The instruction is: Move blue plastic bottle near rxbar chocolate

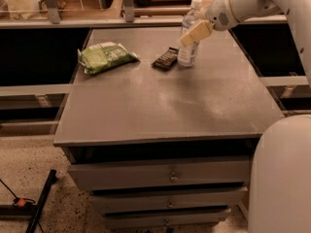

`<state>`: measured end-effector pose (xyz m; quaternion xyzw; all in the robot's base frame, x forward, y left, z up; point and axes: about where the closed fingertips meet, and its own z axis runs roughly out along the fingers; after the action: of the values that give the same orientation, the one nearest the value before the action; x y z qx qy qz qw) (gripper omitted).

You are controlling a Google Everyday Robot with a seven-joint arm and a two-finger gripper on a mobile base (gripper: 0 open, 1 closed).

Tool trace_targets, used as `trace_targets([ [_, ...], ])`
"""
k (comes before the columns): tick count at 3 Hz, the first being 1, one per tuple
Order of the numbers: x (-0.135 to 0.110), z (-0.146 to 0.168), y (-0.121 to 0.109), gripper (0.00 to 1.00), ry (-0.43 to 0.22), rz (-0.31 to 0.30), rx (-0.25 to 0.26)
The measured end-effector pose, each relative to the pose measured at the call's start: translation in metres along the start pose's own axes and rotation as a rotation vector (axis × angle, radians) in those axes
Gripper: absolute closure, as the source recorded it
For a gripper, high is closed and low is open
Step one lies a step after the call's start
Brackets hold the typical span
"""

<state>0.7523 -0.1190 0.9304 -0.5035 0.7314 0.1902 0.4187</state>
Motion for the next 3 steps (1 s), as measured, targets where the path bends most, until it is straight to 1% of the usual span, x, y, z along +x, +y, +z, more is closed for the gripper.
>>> trace_targets([
  [2, 0.011, 0.006, 0.003, 0.00, 0.043, 0.017, -0.019],
  [3, 0.037, -0.029, 0.000, 0.00, 0.064, 0.017, 0.009],
])
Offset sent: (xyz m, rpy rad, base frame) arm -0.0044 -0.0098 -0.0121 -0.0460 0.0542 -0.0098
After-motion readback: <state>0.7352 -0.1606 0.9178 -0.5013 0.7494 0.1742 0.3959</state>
